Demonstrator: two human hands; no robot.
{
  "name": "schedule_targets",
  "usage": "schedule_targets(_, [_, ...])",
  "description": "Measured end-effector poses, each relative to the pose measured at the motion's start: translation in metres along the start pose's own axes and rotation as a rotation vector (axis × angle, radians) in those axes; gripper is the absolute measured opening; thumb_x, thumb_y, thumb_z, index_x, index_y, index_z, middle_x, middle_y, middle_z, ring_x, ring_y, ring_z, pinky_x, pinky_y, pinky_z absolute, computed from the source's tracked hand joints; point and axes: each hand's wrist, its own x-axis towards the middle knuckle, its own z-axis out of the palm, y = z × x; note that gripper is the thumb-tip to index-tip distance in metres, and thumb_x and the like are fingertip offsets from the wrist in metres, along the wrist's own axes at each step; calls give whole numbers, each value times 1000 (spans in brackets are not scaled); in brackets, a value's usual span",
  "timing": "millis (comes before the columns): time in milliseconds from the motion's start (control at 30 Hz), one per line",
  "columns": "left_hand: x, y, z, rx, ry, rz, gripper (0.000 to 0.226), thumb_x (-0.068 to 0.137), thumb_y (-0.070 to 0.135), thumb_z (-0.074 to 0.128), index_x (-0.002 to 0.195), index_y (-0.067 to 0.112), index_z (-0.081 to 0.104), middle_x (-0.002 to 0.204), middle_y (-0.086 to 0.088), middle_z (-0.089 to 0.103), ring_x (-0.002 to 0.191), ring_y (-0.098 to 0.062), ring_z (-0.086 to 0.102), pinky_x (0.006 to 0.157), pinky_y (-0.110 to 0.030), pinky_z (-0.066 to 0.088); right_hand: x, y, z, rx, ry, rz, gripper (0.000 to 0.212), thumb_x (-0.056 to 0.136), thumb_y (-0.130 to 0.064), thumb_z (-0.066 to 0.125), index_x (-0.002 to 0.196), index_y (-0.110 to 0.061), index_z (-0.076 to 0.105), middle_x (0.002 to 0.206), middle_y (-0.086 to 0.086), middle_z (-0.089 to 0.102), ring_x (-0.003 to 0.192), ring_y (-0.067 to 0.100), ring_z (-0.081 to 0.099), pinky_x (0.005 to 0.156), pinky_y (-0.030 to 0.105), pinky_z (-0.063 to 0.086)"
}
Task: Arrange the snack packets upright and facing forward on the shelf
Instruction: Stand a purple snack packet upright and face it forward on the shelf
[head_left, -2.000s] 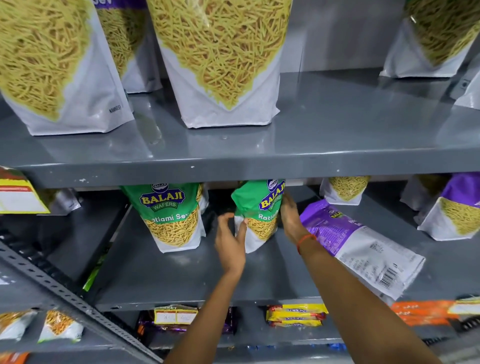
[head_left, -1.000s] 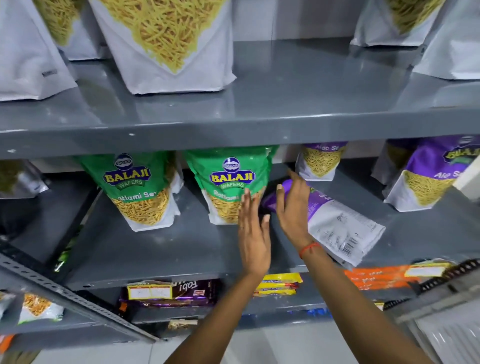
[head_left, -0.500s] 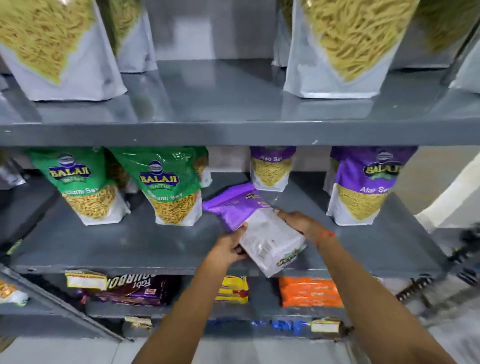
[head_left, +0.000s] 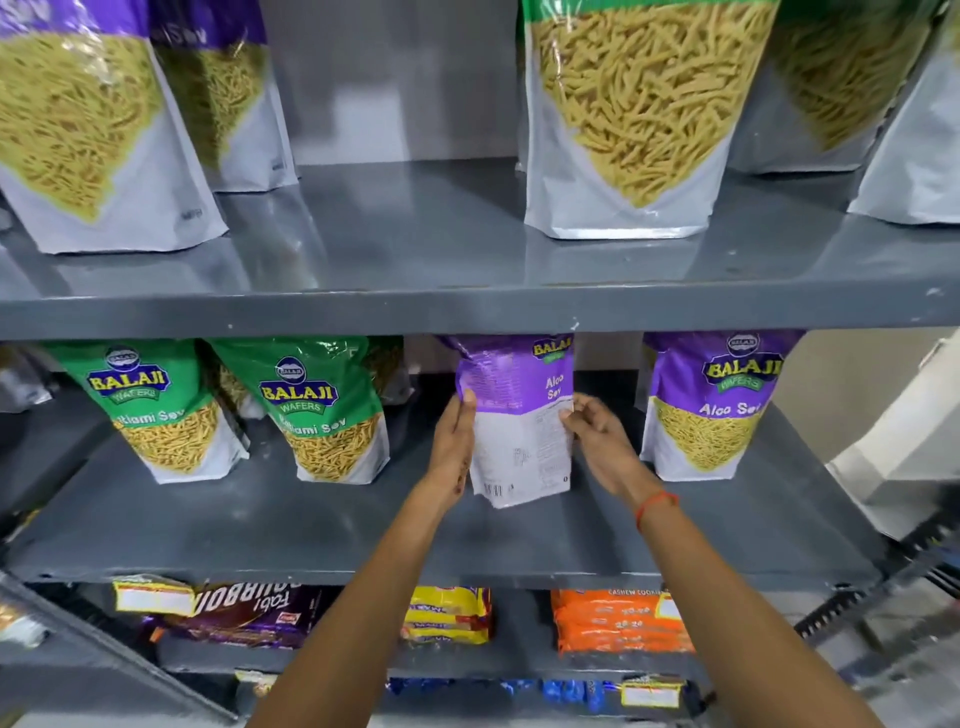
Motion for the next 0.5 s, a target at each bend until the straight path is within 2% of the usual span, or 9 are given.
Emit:
schedule_targets(67, [10, 2, 3, 7, -12, 61, 23, 99, 22, 37, 115, 29, 52, 105, 20, 62, 87, 16, 61, 78, -7, 47, 2, 1, 1, -54, 74, -69, 26, 87, 12, 45, 97, -12, 52, 92, -1, 61, 72, -10, 61, 74, 12, 49])
schedule_targets(133, [16, -7, 0, 27, -4, 53, 21, 99, 19, 38, 113, 22, 54, 98, 22, 66, 83, 17, 61, 82, -14, 46, -1, 8, 3, -105, 120, -102, 31, 86, 13, 46, 92, -16, 51, 92, -2, 60, 71, -12, 59, 74, 10, 48])
schedule_targets(200, [12, -23, -3, 124, 90, 68, 25, 94, 32, 45, 113, 20, 55, 106, 11, 69, 97, 4, 63, 93, -32, 46, -4, 19, 4, -113, 181, -94, 33, 84, 13, 48, 87, -20, 50, 88, -1, 58, 69, -12, 57, 73, 10, 46])
schedule_targets(267, [-5, -41, 1, 296, 250, 148, 43, 88, 37, 51, 125, 15, 49, 123, -6, 55, 112, -19, 57, 99, -43, 46, -8, 23, 6, -88, 230, -94, 27, 83, 11, 49, 89, -15, 51, 85, -2, 57, 67, -12, 55, 73, 12, 44])
schedule_targets(333, [-24, -54, 15, 392, 367, 242, 35, 89, 24, 56, 122, 17, 48, 115, -6, 46, 101, -17, 54, 93, -41, 49, -12, 23, 9, -67, 251, -126, 23, 81, 2, 48, 99, -10, 50, 87, -2, 57, 68, -13, 54, 72, 11, 44])
schedule_targets(400, [-40, -58, 32, 437, 274, 324, 26, 89, 18, 56, 114, 20, 51, 102, 4, 46, 92, -9, 54, 88, -44, 51, -18, 23, 14, -56, 280, -154, 28, 85, 4, 43, 110, -8, 47, 86, -3, 57, 67, -13, 55, 67, 5, 45])
schedule_targets(500, [-37, -56, 42, 360, 207, 281, 24, 88, 21, 55, 112, 20, 53, 97, 18, 44, 97, -17, 57, 91, -48, 49, -32, 30, 22, -95, 293, -196, 26, 84, -2, 39, 105, -13, 51, 86, -3, 59, 72, -4, 54, 71, 11, 45])
